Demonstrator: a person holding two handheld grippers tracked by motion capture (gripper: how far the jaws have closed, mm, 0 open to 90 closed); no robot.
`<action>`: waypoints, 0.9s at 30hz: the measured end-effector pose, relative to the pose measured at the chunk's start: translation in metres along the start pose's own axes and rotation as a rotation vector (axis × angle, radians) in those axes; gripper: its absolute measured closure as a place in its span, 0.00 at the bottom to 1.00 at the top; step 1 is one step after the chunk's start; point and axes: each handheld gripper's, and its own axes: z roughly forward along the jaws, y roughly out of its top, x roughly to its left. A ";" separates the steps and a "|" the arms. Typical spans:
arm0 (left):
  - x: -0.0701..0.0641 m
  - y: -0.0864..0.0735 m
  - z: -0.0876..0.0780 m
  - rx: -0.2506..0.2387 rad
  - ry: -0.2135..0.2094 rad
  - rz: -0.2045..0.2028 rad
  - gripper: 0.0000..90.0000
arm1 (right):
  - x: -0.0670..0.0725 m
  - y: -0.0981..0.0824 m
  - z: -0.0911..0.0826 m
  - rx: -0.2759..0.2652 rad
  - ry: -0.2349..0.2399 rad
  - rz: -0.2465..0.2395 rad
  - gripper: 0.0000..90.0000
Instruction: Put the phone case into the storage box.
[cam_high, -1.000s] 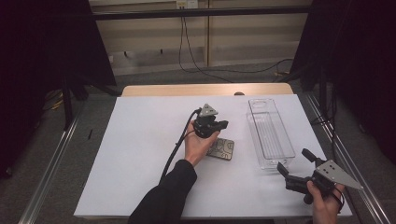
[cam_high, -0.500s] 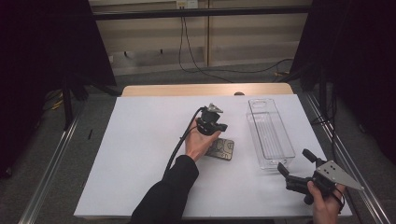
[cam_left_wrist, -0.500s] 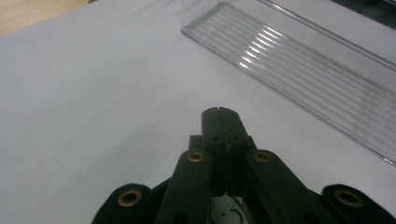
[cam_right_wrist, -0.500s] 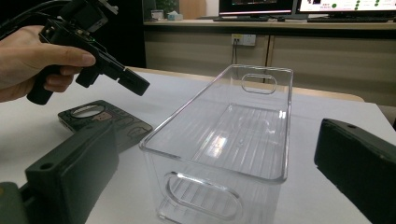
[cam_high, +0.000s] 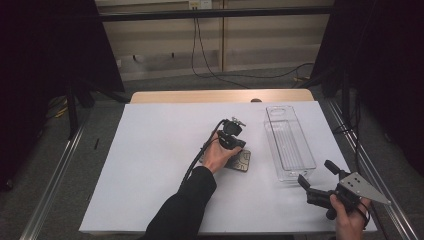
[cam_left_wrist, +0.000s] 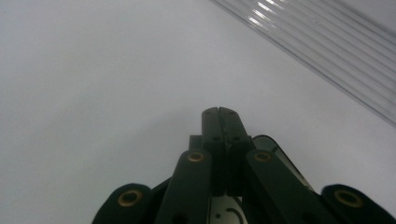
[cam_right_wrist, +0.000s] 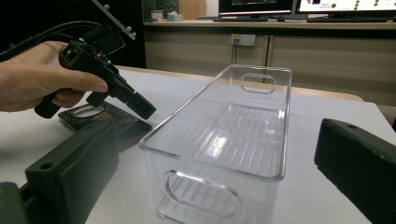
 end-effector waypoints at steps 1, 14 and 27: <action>0.000 0.000 0.001 0.000 0.003 0.001 1.00 | 0.000 0.000 0.000 0.000 0.000 0.001 0.00; -0.003 -0.005 0.005 0.036 -0.025 0.009 1.00 | 0.000 0.000 -0.001 -0.001 0.000 0.001 0.00; -0.017 -0.014 0.001 0.046 -0.077 0.040 1.00 | 0.001 0.000 -0.001 0.001 -0.003 -0.001 0.00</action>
